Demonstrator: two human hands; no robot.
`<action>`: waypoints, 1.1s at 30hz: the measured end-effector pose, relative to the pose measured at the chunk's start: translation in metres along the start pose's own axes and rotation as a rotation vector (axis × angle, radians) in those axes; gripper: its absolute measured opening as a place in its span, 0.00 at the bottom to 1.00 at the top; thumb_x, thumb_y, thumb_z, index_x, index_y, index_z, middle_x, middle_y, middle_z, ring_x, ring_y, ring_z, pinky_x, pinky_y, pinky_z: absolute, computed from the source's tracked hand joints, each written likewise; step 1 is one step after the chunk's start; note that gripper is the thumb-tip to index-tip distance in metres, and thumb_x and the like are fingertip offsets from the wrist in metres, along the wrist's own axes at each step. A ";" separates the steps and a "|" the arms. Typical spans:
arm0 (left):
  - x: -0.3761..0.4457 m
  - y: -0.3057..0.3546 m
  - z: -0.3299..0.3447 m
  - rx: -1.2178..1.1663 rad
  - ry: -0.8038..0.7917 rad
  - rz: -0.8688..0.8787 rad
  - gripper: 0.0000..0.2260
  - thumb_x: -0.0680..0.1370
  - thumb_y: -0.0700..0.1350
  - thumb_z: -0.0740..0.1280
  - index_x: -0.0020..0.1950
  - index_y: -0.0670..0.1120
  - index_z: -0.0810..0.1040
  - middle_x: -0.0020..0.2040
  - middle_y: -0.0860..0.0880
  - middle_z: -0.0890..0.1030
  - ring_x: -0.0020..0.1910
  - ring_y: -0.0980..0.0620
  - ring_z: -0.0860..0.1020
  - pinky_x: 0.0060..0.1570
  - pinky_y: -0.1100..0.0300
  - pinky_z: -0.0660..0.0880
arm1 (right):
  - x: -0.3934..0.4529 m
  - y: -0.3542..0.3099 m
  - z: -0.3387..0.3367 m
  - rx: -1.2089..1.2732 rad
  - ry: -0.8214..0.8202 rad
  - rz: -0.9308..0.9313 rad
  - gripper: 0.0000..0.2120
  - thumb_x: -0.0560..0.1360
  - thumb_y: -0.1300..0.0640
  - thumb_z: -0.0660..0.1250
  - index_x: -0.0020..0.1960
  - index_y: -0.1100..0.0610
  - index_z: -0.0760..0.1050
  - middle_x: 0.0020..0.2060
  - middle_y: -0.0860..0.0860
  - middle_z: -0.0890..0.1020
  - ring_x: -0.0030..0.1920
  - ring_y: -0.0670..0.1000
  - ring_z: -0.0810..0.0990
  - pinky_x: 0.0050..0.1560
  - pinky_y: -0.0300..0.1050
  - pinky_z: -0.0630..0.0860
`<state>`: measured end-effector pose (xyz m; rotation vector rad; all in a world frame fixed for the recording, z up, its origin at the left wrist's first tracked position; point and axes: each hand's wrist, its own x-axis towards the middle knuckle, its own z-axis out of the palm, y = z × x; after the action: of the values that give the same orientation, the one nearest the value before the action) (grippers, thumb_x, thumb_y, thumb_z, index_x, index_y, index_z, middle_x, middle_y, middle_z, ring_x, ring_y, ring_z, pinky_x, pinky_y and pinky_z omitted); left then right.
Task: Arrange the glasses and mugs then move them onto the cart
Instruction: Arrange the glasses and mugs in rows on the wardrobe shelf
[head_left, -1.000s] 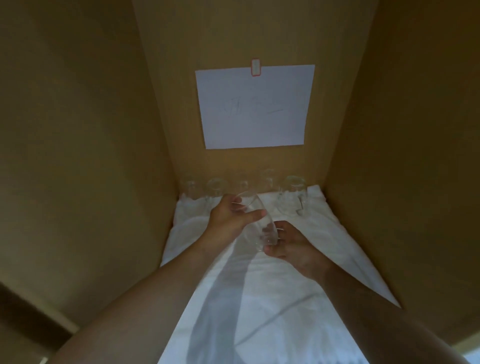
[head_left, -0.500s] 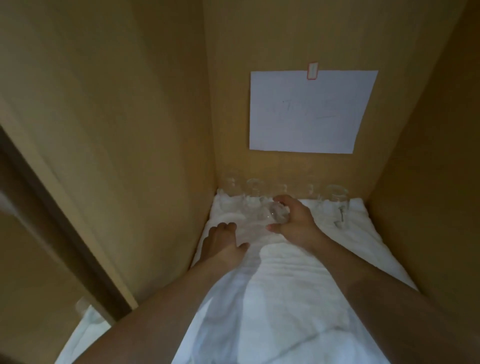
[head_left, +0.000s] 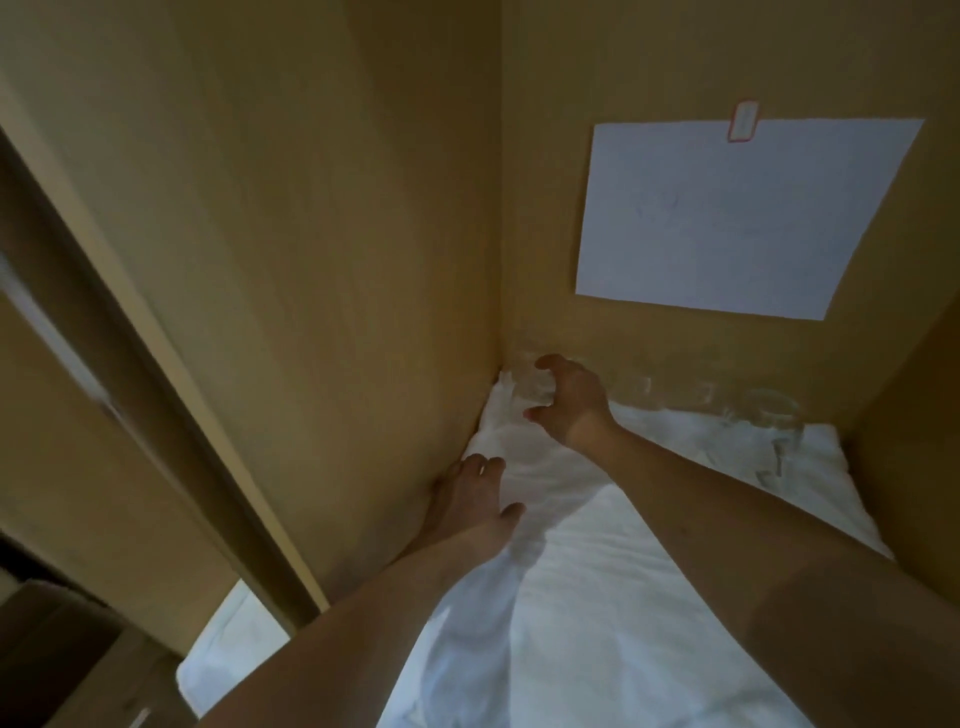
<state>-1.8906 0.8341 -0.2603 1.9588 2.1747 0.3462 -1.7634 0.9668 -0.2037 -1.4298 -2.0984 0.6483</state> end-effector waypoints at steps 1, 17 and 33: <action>0.000 0.000 -0.001 0.008 -0.001 -0.007 0.28 0.81 0.59 0.63 0.78 0.49 0.63 0.74 0.48 0.68 0.72 0.48 0.67 0.69 0.54 0.67 | 0.004 -0.001 0.001 0.017 -0.004 -0.001 0.35 0.70 0.58 0.80 0.73 0.55 0.69 0.68 0.54 0.75 0.66 0.56 0.76 0.65 0.46 0.74; 0.005 0.005 0.001 -0.012 0.010 0.006 0.27 0.81 0.58 0.64 0.77 0.48 0.65 0.71 0.47 0.70 0.68 0.47 0.70 0.66 0.54 0.70 | 0.016 -0.001 0.015 -0.145 -0.201 -0.151 0.44 0.71 0.53 0.78 0.80 0.54 0.59 0.78 0.55 0.62 0.74 0.57 0.67 0.72 0.49 0.68; 0.013 0.025 -0.010 -0.054 0.015 0.208 0.28 0.80 0.56 0.66 0.76 0.46 0.66 0.71 0.44 0.70 0.69 0.43 0.69 0.65 0.49 0.72 | -0.088 0.052 -0.024 -0.274 -0.066 0.175 0.46 0.71 0.46 0.77 0.81 0.52 0.56 0.78 0.54 0.63 0.75 0.58 0.66 0.71 0.50 0.67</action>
<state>-1.8711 0.8487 -0.2435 2.1637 1.9518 0.4467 -1.6848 0.9040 -0.2319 -1.7796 -2.1950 0.4924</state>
